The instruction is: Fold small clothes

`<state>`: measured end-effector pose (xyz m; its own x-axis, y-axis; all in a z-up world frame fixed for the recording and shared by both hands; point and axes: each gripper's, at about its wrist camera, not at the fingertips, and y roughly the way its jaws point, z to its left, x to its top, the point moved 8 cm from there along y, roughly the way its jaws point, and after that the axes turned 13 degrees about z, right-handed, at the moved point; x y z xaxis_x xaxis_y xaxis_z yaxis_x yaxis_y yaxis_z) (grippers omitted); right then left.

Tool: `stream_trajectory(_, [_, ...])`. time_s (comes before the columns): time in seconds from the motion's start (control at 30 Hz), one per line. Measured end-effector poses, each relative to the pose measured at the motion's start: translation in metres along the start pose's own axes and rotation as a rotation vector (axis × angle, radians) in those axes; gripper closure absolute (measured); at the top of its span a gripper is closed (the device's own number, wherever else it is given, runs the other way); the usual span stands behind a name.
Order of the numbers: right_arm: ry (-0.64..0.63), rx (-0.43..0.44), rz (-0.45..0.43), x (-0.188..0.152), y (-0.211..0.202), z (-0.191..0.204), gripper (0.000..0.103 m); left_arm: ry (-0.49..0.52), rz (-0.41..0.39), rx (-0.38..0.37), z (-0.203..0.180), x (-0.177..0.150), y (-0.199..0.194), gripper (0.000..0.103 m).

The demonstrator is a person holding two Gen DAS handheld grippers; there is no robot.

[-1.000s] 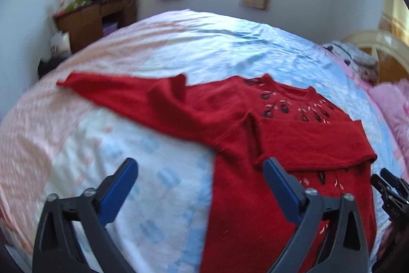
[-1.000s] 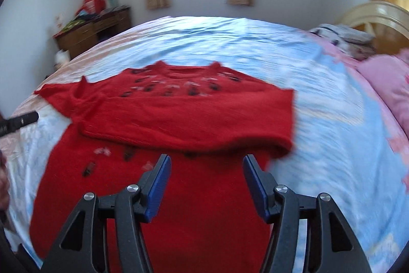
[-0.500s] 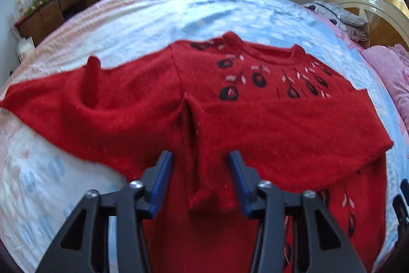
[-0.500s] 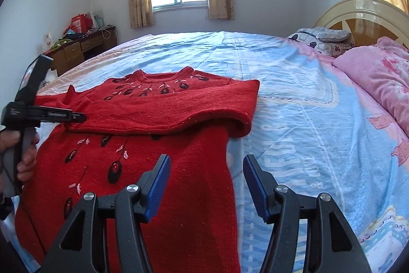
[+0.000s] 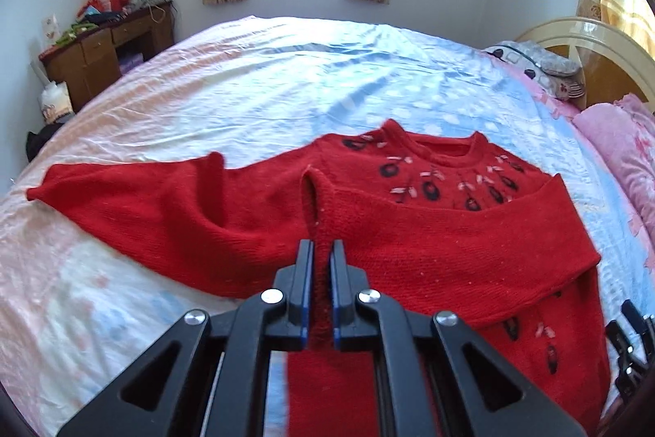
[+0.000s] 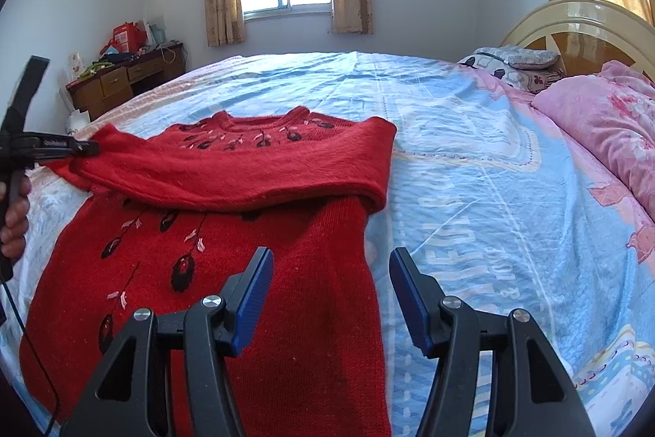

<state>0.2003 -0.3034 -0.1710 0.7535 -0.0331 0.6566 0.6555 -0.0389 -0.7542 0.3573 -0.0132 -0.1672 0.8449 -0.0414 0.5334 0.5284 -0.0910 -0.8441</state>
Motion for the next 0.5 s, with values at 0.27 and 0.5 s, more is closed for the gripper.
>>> stream_trajectory(0.27, [-0.017,-0.006,0.041,-0.007,0.010,0.003,0.043,-0.067,0.080,0.015,0.022,-0.026,0.042,0.094])
stream_trajectory(0.5, [0.023,0.043,0.037,0.011,0.002,0.004,0.043,-0.108,0.097,-0.032,0.027,-0.028,0.039,0.059])
